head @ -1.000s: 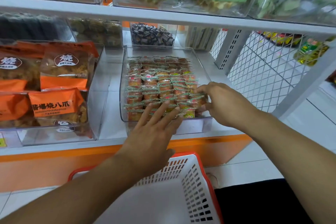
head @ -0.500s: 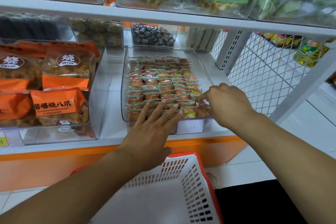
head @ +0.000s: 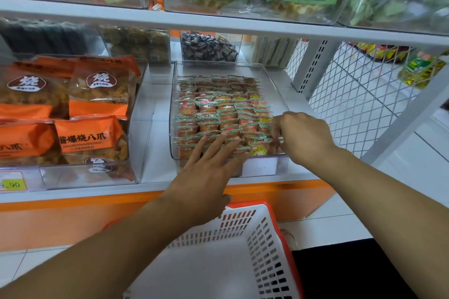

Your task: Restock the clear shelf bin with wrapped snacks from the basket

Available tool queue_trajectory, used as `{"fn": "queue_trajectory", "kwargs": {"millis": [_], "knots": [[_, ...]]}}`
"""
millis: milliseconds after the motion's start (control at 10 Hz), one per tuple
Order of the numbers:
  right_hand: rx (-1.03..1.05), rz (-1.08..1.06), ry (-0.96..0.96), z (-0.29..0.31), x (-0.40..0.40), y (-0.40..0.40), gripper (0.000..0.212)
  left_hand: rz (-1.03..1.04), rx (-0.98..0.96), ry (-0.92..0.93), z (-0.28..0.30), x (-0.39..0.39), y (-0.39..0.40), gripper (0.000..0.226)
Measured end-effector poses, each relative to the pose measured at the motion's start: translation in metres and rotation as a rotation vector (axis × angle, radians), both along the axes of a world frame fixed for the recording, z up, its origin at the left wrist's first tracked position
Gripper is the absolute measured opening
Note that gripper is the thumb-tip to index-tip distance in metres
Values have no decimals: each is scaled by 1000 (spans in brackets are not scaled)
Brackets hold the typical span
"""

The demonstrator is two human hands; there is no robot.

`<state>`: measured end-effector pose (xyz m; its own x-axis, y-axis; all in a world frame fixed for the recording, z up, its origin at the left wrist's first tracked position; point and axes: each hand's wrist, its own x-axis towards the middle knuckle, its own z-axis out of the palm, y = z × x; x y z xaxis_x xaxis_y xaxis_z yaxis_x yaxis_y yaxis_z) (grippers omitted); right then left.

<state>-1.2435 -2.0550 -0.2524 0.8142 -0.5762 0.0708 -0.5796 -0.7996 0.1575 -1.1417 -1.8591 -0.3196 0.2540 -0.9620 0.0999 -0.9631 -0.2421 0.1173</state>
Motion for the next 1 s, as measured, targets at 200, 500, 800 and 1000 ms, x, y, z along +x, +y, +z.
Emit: {"fn": "queue_trajectory", "kwargs": {"millis": [200, 500, 800, 1000], "knots": [[84, 12, -43, 7, -17, -1, 35, -10, -12, -14, 7, 6, 10, 94], [101, -11, -150, 27, -39, 2, 45, 95, -49, 69, 20, 20, 51, 93], [223, 48, -29, 9, -38, 22, 45, 154, -61, 168, 30, 23, 72, 92], [418, 45, -607, 59, -70, 16, 28, 377, -434, 375, 80, 20, 112, 69]]}}
